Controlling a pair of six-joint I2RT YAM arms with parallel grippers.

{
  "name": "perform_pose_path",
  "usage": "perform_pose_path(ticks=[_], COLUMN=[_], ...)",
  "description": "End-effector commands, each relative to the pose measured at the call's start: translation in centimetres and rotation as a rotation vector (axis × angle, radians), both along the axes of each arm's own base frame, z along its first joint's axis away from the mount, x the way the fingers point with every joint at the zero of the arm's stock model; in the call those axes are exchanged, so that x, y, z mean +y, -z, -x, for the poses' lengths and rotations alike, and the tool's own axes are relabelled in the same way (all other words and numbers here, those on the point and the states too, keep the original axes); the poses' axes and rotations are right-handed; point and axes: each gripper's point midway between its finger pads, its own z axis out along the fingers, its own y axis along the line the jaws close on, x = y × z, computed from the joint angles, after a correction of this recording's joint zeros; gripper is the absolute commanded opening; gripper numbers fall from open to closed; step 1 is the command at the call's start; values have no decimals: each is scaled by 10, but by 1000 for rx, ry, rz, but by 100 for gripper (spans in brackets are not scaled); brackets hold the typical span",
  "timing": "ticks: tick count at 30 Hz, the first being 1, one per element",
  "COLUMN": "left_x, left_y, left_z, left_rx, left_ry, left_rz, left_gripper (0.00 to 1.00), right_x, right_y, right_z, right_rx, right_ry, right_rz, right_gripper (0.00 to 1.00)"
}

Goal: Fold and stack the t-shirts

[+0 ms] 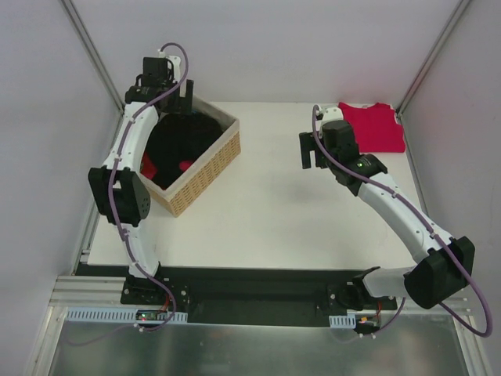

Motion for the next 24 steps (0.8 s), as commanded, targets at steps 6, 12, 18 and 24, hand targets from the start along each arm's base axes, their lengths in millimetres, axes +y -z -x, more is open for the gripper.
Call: perform_pose_path(ticks=[6,12,18,24], left_x=[50,68,77,102], left_y=[-46,-11,16,48], left_z=[32,23,12,6], left_rx=[-74,1,52,114], left_ry=[-98,-140,-182,-239], left_rz=[-147,-168,-157,-142], left_gripper=[99,95,95,91], right_x=[10,9,12,13], right_y=[-12,-16,-20,-19], right_z=[3,8,11,14], right_rx=[-38,-47,-56,-53], right_ry=[-36,-38,-50,-55], right_rz=[-28,-25,-36,-36], right_gripper=[96,96,96,96])
